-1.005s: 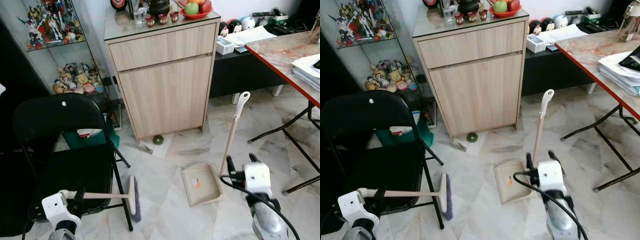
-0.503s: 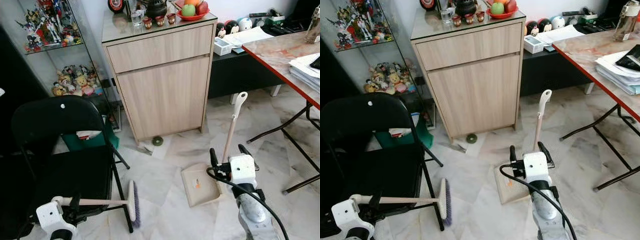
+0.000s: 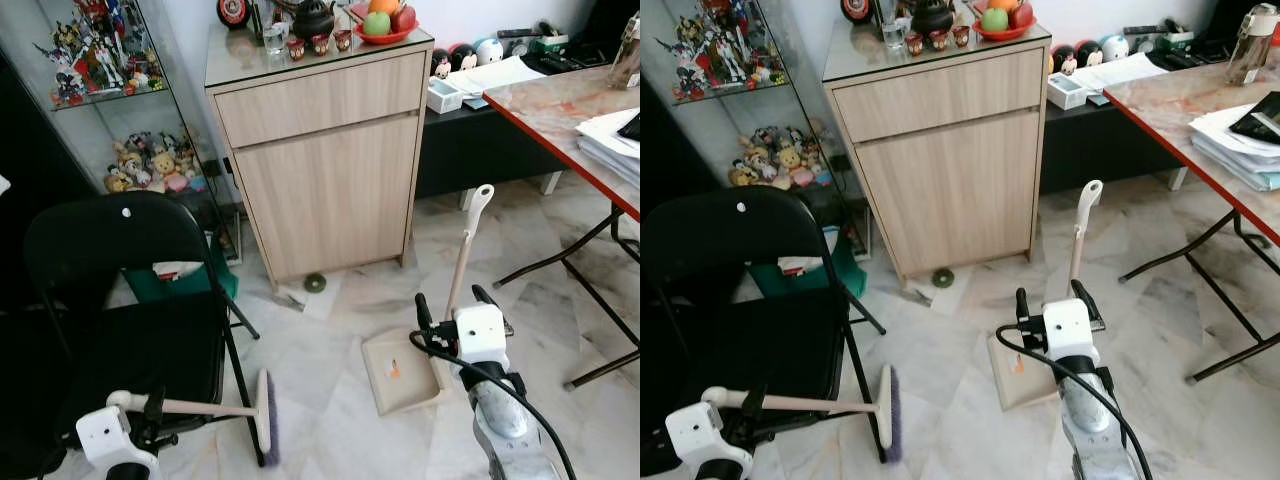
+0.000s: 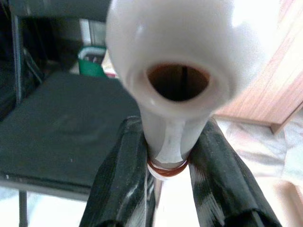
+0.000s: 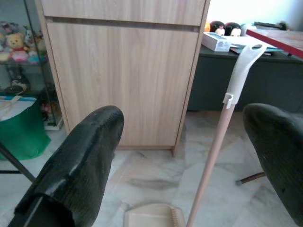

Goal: Sweep floor

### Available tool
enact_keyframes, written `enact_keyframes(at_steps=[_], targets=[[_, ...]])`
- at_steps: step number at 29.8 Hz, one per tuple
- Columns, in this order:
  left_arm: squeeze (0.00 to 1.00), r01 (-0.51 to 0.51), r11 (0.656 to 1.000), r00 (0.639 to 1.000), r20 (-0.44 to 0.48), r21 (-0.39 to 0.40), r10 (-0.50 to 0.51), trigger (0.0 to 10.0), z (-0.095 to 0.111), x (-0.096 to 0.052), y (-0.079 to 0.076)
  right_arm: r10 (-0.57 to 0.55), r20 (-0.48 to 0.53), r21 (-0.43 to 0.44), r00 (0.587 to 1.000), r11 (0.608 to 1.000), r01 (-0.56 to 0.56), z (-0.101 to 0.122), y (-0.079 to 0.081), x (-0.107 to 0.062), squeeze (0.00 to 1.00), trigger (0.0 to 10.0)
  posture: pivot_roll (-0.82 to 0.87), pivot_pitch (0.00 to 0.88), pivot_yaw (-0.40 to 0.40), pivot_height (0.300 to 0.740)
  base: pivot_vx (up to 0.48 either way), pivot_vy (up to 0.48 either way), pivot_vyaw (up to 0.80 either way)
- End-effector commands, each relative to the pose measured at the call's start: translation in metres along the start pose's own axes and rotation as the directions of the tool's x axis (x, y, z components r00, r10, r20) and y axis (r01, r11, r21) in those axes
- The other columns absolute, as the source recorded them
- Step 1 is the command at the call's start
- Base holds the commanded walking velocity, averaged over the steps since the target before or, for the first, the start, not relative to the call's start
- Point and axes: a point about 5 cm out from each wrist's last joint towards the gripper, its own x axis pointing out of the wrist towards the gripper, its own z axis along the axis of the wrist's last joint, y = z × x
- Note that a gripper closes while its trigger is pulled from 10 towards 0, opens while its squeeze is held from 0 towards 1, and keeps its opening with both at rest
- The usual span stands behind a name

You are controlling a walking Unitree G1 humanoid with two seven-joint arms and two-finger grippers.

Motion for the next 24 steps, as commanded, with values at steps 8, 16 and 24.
enact_keyframes(at_steps=[8,16,24], targets=[[0.00,0.041,0.998,0.992,0.117,0.056,-0.047,10.0,0.025,-0.006,-0.021,0.044,-0.013,0.011,0.999,0.999,-0.044,-0.001,0.006,0.005,1.00,10.0,-0.24,0.000,0.133,0.740,0.000,0.000,0.00],[0.00,0.065,0.994,0.993,0.095,0.092,-0.074,10.0,0.030,-0.010,-0.029,0.045,-0.016,0.043,0.999,0.998,-0.045,-0.001,0.006,0.008,1.00,10.0,-0.24,0.000,0.143,0.740,0.000,0.000,0.00],[0.00,0.052,0.992,0.993,0.096,0.113,-0.063,10.0,0.036,-0.009,-0.028,0.056,-0.021,0.054,0.998,0.997,-0.055,-0.002,0.010,0.009,1.00,10.0,-0.23,0.003,0.145,0.740,0.000,0.000,0.00]])
